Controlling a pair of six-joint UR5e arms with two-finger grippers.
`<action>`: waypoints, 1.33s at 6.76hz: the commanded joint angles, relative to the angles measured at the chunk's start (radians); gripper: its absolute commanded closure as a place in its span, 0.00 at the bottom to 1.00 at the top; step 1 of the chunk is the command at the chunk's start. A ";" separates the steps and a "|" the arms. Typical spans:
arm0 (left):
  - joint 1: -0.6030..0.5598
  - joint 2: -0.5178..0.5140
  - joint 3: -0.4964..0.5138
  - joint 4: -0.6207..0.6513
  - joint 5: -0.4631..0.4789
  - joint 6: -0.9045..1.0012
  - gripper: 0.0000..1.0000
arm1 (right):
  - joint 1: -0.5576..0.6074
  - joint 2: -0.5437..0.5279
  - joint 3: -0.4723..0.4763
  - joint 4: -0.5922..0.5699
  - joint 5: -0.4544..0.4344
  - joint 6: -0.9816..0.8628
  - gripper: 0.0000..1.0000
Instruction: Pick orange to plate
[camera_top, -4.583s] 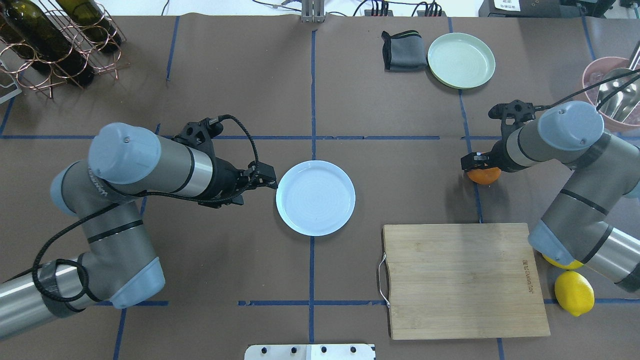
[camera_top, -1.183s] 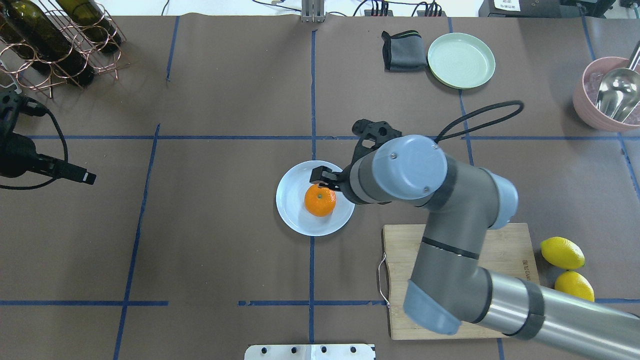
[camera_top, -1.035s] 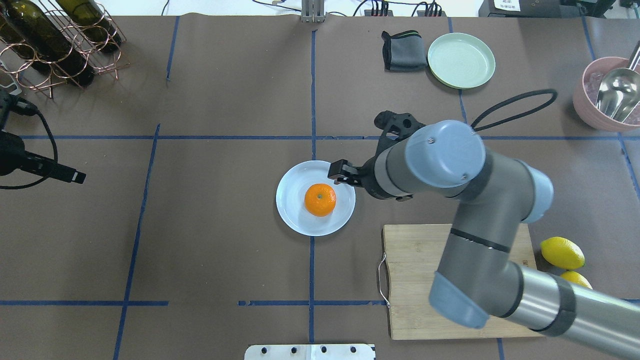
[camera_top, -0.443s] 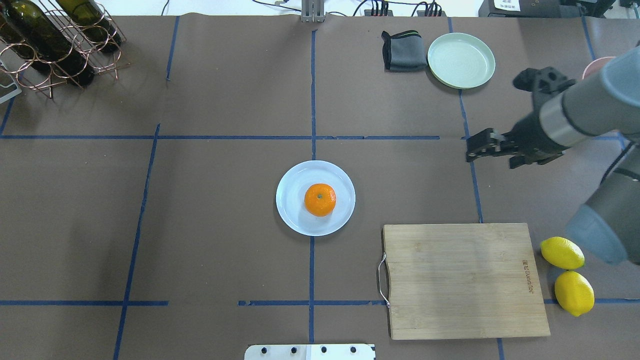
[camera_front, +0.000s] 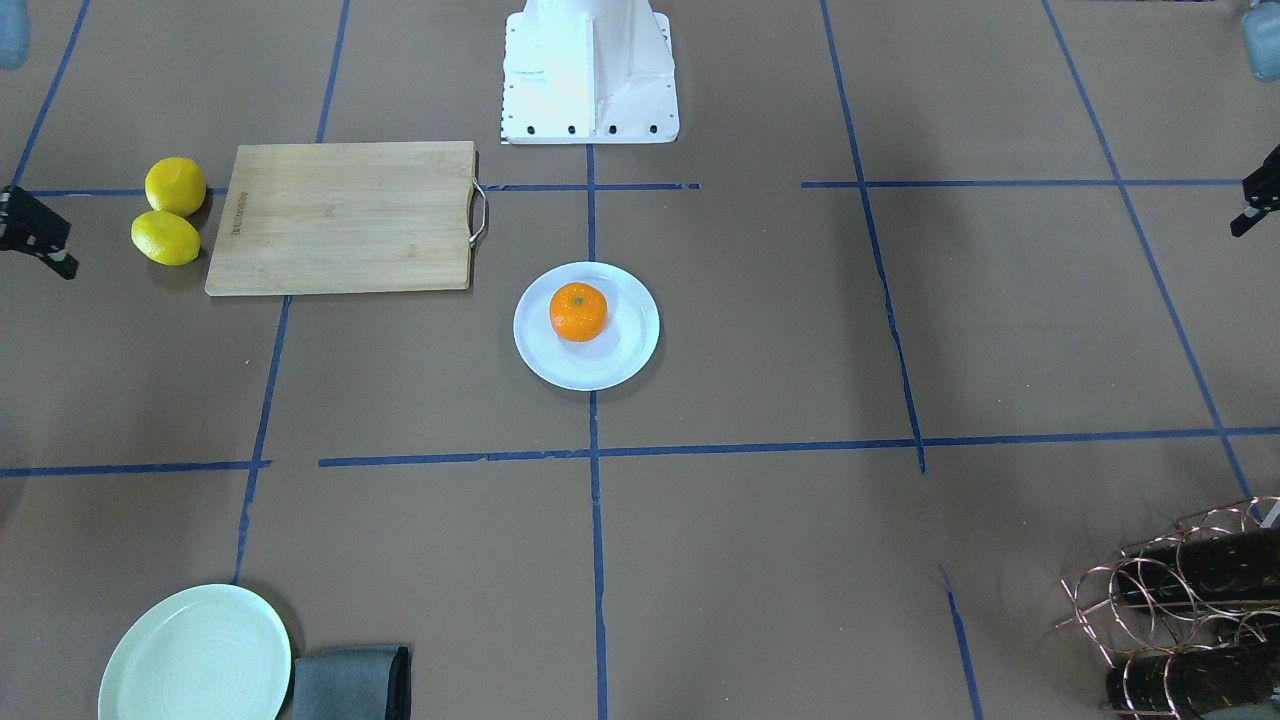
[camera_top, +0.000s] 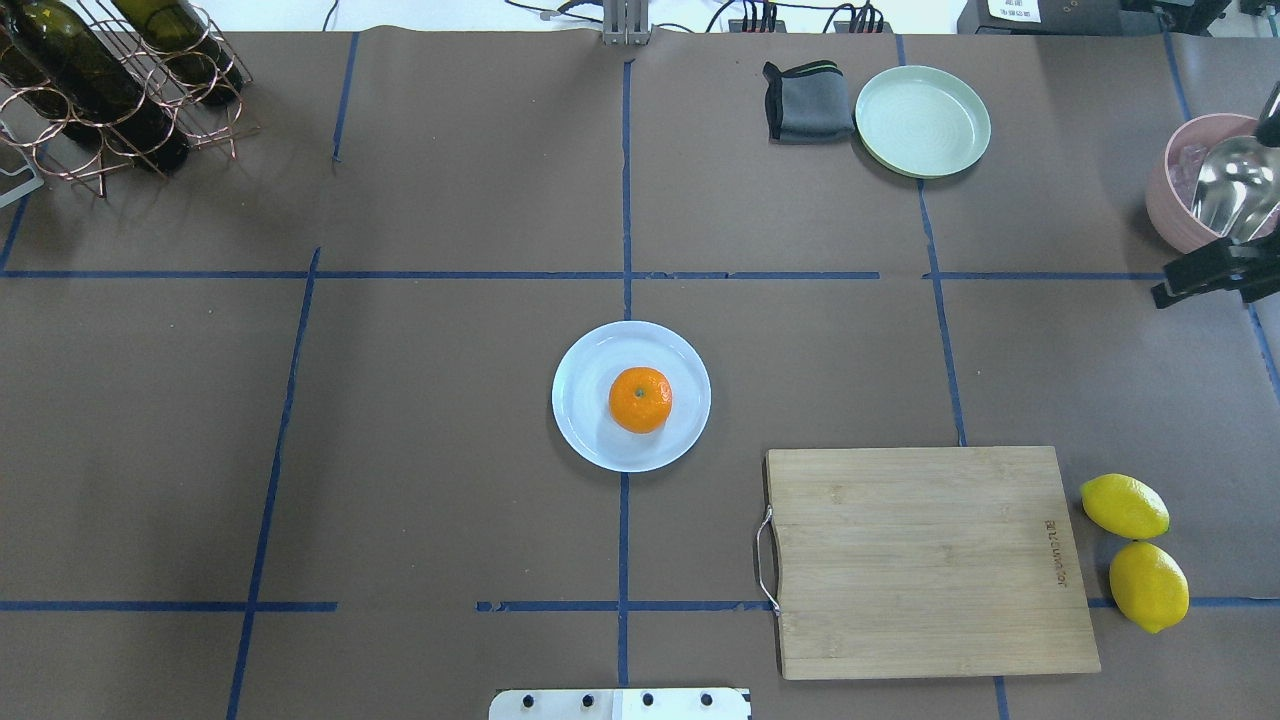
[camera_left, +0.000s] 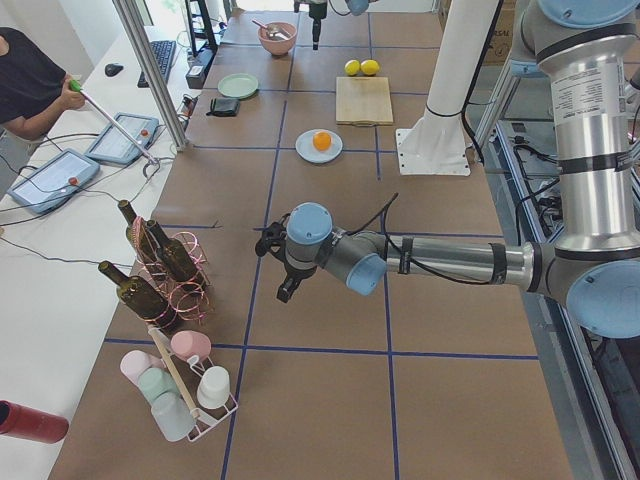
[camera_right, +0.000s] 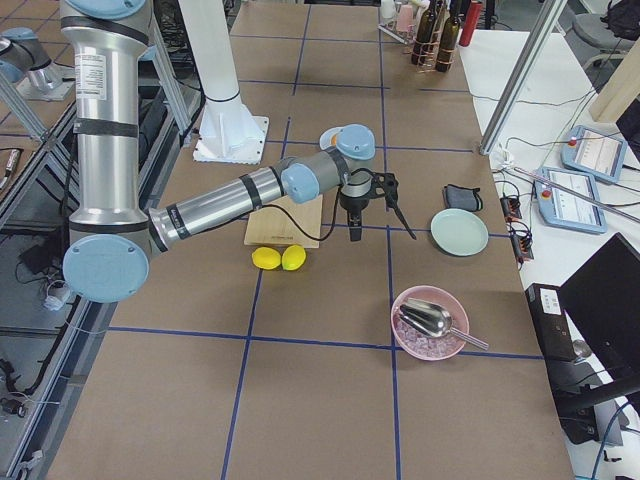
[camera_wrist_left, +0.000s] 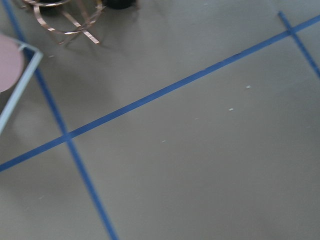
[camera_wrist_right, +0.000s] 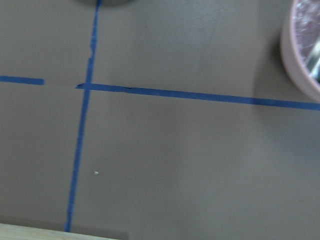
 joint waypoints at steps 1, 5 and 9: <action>-0.039 -0.044 -0.033 0.219 0.007 0.036 0.01 | 0.194 -0.004 -0.045 -0.236 0.009 -0.446 0.00; -0.090 0.071 -0.002 0.238 -0.006 0.153 0.00 | 0.308 -0.018 -0.093 -0.367 -0.009 -0.710 0.00; -0.102 0.071 -0.065 0.174 -0.007 0.154 0.00 | 0.313 -0.041 -0.081 -0.369 -0.011 -0.710 0.00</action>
